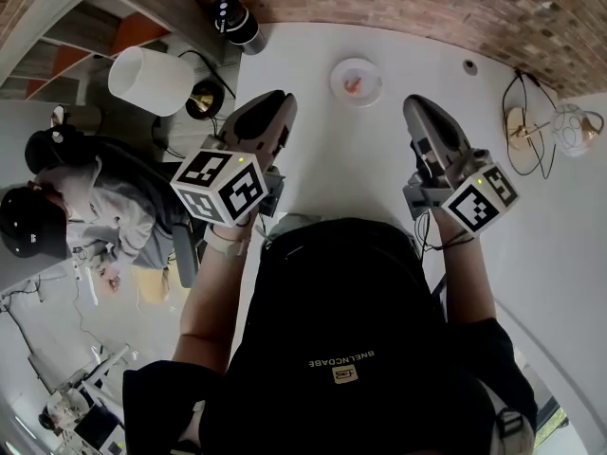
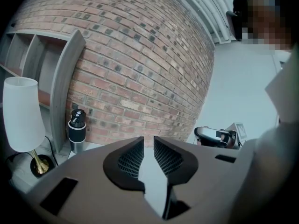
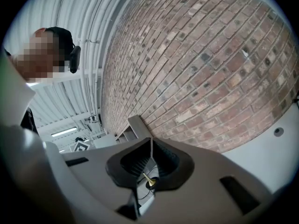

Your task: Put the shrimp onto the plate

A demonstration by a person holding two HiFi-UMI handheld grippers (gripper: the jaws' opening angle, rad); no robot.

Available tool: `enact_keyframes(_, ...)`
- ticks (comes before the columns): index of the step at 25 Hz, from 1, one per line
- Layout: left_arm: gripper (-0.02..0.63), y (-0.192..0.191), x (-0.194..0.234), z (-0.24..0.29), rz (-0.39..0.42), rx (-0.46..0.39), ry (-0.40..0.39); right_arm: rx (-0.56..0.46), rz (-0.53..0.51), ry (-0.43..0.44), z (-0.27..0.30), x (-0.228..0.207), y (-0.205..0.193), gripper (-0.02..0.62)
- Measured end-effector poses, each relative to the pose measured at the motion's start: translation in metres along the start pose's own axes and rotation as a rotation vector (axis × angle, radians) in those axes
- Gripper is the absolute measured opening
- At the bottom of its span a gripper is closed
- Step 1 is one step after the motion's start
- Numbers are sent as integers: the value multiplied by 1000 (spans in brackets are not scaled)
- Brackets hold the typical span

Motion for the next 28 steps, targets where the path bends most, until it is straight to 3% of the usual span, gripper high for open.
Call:
enact_keyframes(21,60,0,-7,-60,23,-137,59,83,-33,117,32,29,-10,14)
enact_keyframes(28,60,-1,-1,-69,5,-194,44,118,-94,152,45,43,-15,15)
Point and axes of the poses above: the fingertips, and each gripper's own axes: z forward along the fingers, x to its left, y out of its top, the point moved 6 cm from there along -z, backward along the fingers, and after that the axes turned 3 degrees about z, right-handed, at the moved point
